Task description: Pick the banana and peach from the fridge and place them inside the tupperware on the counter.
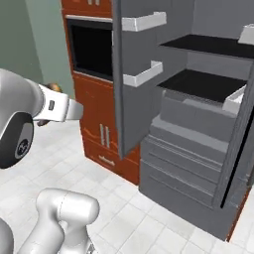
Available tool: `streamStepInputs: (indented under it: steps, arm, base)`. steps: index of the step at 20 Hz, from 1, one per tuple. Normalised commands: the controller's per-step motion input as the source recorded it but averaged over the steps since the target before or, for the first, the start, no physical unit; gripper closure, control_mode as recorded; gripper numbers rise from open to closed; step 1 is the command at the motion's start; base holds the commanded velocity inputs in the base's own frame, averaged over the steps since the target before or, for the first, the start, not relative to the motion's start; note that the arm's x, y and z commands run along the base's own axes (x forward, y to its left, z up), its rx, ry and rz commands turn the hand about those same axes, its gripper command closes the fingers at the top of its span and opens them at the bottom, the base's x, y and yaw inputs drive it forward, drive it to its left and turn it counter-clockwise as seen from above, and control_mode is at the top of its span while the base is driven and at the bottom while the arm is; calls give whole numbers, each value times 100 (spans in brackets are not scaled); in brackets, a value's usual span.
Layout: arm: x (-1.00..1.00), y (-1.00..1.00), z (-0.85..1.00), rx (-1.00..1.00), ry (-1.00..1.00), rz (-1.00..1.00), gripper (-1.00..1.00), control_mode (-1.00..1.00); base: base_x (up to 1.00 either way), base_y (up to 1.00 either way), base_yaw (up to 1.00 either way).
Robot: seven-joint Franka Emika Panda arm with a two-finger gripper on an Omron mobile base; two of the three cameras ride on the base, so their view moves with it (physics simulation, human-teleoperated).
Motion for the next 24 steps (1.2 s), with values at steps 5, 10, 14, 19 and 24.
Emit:
streamStepInputs:
  steps: [5,10,14,19,24]
  arm:
    - [0,0,0,0,0,0,100,100]
    - [0,0,0,0,0,0,100,100]
    - [0,0,0,0,0,0,100,100]
    - [0,0,0,0,0,0,100,100]
    - [0,0,0,0,0,0,100,100]
  base:
    - [-98,48,83]
    - [-99,49,78]
    - [-83,56,75]
    - [-77,65,81]
    - [-100,36,46]
